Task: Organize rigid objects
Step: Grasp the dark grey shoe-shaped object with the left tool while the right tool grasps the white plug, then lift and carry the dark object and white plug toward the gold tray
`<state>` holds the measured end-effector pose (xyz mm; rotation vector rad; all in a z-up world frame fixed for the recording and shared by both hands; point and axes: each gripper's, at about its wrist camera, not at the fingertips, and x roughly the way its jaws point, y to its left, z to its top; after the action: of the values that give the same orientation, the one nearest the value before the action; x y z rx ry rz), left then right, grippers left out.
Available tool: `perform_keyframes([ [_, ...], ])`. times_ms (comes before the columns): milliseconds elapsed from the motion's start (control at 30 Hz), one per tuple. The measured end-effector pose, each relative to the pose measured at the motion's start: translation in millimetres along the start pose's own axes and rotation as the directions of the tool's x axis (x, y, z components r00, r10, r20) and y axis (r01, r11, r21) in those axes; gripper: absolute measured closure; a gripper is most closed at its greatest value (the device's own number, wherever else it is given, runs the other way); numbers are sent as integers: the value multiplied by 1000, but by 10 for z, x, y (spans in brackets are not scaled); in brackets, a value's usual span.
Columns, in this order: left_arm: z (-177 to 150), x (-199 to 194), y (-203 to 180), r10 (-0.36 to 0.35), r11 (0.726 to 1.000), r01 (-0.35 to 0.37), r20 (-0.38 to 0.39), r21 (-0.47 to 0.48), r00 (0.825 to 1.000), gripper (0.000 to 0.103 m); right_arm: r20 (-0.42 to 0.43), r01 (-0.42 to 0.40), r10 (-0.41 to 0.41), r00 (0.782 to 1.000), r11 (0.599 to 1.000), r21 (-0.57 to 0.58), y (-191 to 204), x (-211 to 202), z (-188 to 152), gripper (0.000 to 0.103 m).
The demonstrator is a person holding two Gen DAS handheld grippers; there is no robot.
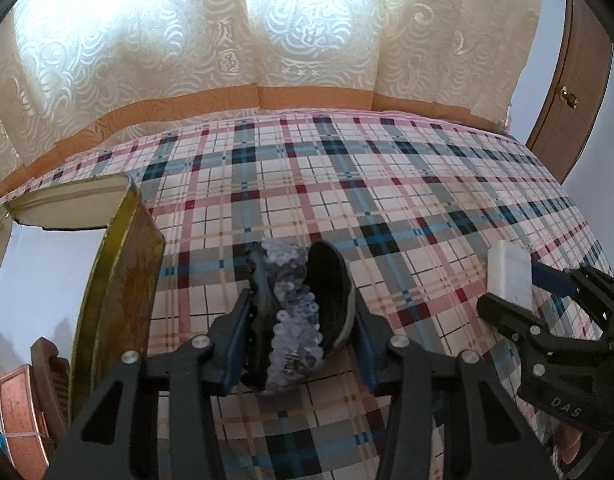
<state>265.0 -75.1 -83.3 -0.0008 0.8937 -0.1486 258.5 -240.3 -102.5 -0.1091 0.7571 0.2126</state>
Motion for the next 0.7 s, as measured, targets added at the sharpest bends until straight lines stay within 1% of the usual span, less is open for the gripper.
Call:
perform_keyframes([
  [100, -12, -18, -11, 3, 1000, -3, 3, 8, 1000, 58, 14, -4, 4, 1000, 1000, 0, -8, -27, -7, 42],
  [400, -57, -80, 2, 4, 1000, -4, 18, 13, 1000, 60, 96, -1, -1, 995, 1000, 19, -42, -202, -32, 42],
  [533, -75, -135, 8, 12, 1000, -13, 41, 12, 999, 60, 120, 7, -11, 993, 999, 32, -53, -254, -41, 42],
  [700, -98, -218, -45, 38, 998, -42, 81, 40, 996, 60, 147, 9, -18, 989, 998, 59, -66, -309, -55, 42],
])
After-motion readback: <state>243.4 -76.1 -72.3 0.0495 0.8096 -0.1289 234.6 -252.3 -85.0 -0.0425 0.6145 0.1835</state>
